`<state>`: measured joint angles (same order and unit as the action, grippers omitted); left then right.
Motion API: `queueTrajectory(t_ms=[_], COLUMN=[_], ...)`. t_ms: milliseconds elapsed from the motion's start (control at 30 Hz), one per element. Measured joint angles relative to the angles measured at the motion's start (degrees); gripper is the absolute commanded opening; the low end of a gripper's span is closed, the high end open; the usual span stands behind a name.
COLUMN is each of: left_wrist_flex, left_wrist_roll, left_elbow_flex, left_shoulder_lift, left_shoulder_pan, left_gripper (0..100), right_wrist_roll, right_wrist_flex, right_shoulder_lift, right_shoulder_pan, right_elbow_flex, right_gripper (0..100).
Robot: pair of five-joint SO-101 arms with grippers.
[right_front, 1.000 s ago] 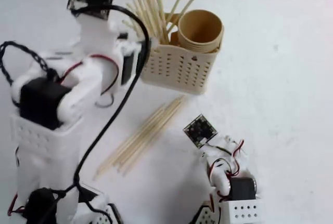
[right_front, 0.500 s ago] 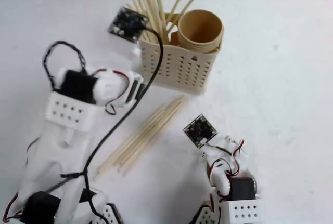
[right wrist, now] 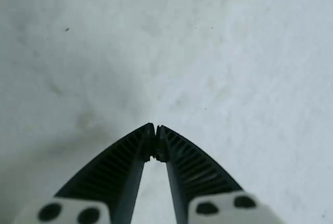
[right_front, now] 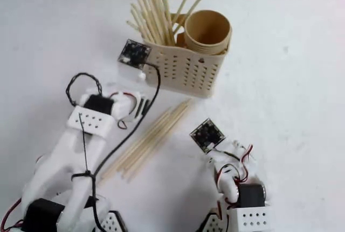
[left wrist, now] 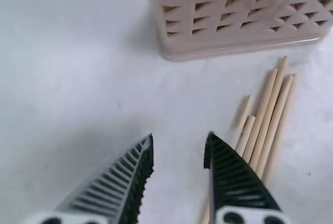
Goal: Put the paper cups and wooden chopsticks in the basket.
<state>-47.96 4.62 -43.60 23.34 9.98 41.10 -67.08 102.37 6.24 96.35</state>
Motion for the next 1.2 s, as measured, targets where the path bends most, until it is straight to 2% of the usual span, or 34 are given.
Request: queueTrajectory(t_ms=[167,433,700,1200], left_wrist_flex=[3.5,4.3,9.8,10.0], left_wrist_roll=[0.0,0.0,0.2,0.4], left_elbow_flex=[-2.0,-3.5,-6.3,-6.6], left_shoulder_lift=[0.0,0.0,0.0,0.0], left_shoulder_pan=[0.2,0.1,1.4,1.4], left_gripper=[17,18,17,17], right_wrist_roll=[0.0,0.0,0.0,0.0], right_wrist_flex=[0.0,0.0,0.0,0.0], right_shoulder_lift=[0.0,0.0,0.0,0.0], right_shoulder_pan=[0.0,0.0,0.0,0.0], right_elbow_flex=[0.0,0.0,0.0,0.0], right_gripper=[1.9,1.9,1.9,1.9])
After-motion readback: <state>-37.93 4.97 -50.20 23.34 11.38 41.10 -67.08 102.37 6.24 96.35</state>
